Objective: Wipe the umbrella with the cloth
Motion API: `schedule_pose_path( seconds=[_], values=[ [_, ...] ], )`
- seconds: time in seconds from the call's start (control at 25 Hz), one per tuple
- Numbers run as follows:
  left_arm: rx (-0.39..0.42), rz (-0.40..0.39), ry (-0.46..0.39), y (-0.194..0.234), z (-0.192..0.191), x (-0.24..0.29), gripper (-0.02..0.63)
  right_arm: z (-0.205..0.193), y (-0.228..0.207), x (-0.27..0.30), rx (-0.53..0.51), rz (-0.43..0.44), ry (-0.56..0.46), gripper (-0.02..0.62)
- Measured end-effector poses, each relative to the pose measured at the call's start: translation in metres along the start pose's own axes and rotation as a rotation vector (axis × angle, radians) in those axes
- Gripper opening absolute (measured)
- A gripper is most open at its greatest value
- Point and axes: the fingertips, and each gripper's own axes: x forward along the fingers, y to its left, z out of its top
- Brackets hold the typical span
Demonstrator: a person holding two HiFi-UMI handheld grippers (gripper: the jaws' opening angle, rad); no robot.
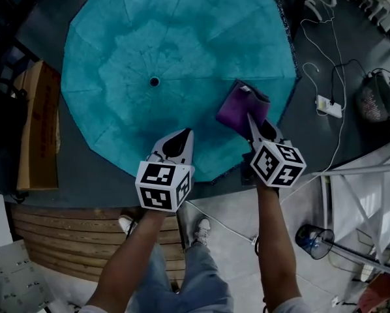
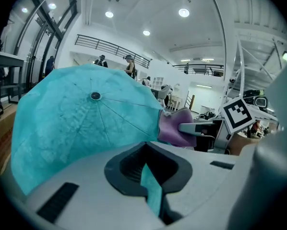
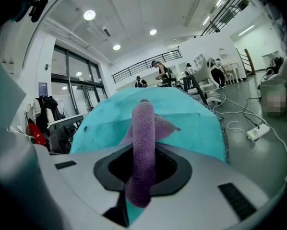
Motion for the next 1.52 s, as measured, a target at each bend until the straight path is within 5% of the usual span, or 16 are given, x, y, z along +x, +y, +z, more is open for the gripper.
schedule_pose_path(
  seconds=[0.52,0.68,1.12,1.52],
  values=[
    [0.011,-0.009,0.020,-0.018,-0.012,0.012,0.003,-0.033,-0.112,-0.026,-0.026,-0.207,0.119,0.072],
    [0.009,0.004,0.020,-0.016,-0.016,0.007,0.005,-0.023,-0.106,-0.037,-0.033,-0.186,0.100,0.072],
    [-0.037,0.104,-0.017,0.012,-0.022,-0.029,0.003,0.016,0.029,-0.055,-0.151,0.103,0.004,0.072],
    [-0.138,0.285,-0.059,0.089,-0.049,-0.107,0.003,-0.031,0.200,-0.031,-0.242,0.429,0.066,0.072]
  ],
)
